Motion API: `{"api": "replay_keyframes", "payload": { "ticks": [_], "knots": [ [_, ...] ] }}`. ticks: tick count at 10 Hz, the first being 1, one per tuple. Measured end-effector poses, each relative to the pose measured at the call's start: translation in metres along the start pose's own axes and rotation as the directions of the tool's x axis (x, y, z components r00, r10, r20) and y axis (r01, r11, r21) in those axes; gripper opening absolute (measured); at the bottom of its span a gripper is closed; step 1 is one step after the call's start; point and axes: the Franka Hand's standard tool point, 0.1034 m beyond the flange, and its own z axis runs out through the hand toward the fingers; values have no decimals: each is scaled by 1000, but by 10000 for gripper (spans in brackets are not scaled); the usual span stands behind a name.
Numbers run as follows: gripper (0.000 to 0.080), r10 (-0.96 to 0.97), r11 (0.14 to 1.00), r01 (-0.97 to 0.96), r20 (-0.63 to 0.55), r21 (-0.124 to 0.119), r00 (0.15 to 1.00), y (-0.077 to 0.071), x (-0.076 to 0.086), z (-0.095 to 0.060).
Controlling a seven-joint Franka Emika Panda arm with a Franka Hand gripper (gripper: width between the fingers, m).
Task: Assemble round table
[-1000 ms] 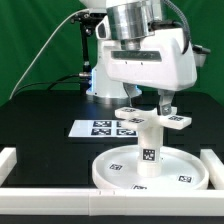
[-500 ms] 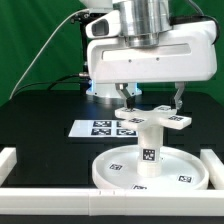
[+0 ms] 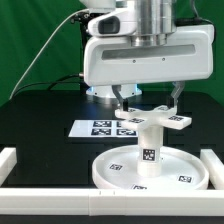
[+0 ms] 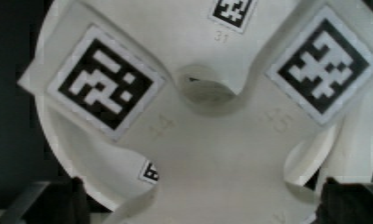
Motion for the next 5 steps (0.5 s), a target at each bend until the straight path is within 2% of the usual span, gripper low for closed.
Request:
{"api": "replay_keyframes", "payload": {
  "ticks": [3,5],
  "knots": [
    [649,1,1000,-1,3,-2,1000,0,-1,1],
    [649,76,997,-76,3,1,997,-2,-1,6]
  ]
}}
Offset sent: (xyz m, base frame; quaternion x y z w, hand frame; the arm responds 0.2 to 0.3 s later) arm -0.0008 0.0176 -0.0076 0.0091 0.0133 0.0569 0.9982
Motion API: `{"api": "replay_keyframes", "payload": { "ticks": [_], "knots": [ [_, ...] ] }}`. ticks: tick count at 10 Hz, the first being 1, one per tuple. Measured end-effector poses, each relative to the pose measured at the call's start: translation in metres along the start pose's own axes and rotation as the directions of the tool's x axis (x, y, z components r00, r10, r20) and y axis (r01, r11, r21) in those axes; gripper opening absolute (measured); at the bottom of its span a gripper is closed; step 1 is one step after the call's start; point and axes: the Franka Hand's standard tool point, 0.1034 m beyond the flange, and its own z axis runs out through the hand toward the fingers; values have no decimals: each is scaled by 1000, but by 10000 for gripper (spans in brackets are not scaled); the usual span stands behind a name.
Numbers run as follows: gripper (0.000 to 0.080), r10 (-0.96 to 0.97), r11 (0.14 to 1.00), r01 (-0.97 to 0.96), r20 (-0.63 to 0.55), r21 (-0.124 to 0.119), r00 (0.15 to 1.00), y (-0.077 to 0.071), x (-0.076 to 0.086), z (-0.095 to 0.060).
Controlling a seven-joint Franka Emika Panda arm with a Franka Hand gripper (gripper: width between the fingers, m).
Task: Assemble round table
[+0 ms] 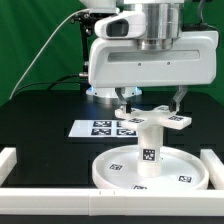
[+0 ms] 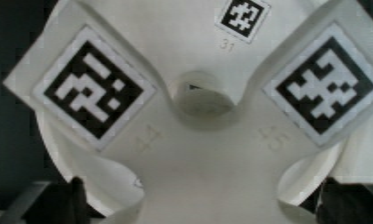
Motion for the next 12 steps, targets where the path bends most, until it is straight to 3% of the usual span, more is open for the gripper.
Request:
{"api": "replay_keyframes", "payload": {
  "ticks": [2,7,10,11,12],
  "knots": [
    [649,51,999,-51,2,15,999,3,0,4],
    [649,51,999,-51,20,6,998,-2,-5,17],
    [637,80,997,-80,21,6,997,-1,-5,17],
    [469,106,994,-107,21,6,994,-1,-5,17],
    [469,166,986,-166,21,4,986,-1,-5,18]
  ]
}}
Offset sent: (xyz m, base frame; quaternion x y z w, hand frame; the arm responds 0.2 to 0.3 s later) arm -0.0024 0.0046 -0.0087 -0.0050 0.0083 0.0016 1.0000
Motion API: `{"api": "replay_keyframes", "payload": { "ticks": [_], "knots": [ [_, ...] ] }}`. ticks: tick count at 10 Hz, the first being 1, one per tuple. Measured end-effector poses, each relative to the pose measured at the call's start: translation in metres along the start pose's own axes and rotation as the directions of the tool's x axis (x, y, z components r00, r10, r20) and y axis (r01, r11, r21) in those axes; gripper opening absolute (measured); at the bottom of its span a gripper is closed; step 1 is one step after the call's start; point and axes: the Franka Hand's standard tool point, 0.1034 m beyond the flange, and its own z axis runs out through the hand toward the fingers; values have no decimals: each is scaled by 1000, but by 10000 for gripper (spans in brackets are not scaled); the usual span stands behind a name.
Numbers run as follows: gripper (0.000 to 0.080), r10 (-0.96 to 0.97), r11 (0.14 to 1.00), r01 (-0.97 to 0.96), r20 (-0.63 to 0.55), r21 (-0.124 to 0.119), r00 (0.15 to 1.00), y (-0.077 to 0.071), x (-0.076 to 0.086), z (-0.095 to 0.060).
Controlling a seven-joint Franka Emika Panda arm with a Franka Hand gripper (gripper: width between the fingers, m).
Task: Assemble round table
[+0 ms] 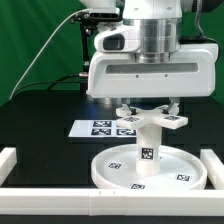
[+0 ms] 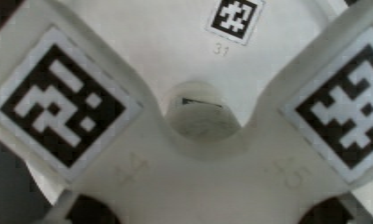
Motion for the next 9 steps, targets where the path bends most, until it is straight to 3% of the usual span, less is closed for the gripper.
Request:
{"api": "replay_keyframes", "payload": {
  "ticks": [2,4,5,7,9],
  "knots": [
    [448,169,986,-169,-2,0,986,-1,0,0],
    [448,412,911,-412,-17,6,911,-5,3,1],
    [448,522,853,-522,-17,9,853,-5,3,1],
    [448,706,708,-705,-28,38,708,-6,5,1],
    [448,870,492,-867,-15,74,492,-6,5,1]
  ]
}}
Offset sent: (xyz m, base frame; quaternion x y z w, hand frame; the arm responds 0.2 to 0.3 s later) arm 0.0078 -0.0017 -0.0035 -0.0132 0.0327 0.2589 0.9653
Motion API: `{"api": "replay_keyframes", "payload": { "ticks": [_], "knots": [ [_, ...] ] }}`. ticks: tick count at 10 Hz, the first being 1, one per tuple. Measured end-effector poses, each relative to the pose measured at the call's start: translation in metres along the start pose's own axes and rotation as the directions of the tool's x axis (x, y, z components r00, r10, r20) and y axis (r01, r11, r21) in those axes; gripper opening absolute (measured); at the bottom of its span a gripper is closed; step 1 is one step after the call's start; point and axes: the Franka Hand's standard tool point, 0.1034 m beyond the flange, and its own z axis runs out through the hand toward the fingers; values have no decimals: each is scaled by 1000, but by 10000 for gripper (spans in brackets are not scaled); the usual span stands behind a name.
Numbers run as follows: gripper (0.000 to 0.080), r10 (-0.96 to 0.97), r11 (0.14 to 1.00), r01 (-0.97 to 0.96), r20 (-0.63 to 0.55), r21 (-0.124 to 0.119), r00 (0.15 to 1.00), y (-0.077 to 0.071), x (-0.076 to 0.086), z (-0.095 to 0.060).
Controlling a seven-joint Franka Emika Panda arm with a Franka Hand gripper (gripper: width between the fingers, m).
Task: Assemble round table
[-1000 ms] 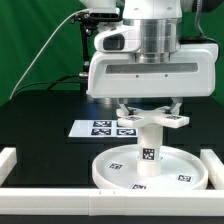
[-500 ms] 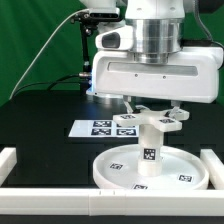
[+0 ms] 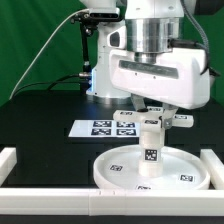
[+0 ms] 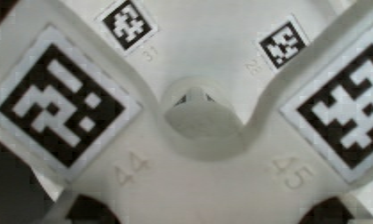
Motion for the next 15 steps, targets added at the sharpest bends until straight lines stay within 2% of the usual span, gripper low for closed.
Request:
{"api": "replay_keyframes", "payload": {
  "ticks": [3,5,6,7,8,11,12,13,15],
  "knots": [
    [449,279,960,-280,31,31,960,1,1,0],
    [449,274,961,-275,30,30,961,1,1,1],
    [602,238,971,-238,32,27,971,1,1,-1],
    [602,208,978,-209,53,10,977,-2,3,-11],
    [641,160,986,-162,56,31,986,-7,7,-24],
    [648,-111,992,107,58,68,992,-15,8,-47],
    [648,-247,967,243,48,78,968,-17,7,-49],
    [648,-451,890,447,31,87,892,-16,8,-48],
    [648,-607,793,603,21,86,794,-14,6,-44]
  ]
}}
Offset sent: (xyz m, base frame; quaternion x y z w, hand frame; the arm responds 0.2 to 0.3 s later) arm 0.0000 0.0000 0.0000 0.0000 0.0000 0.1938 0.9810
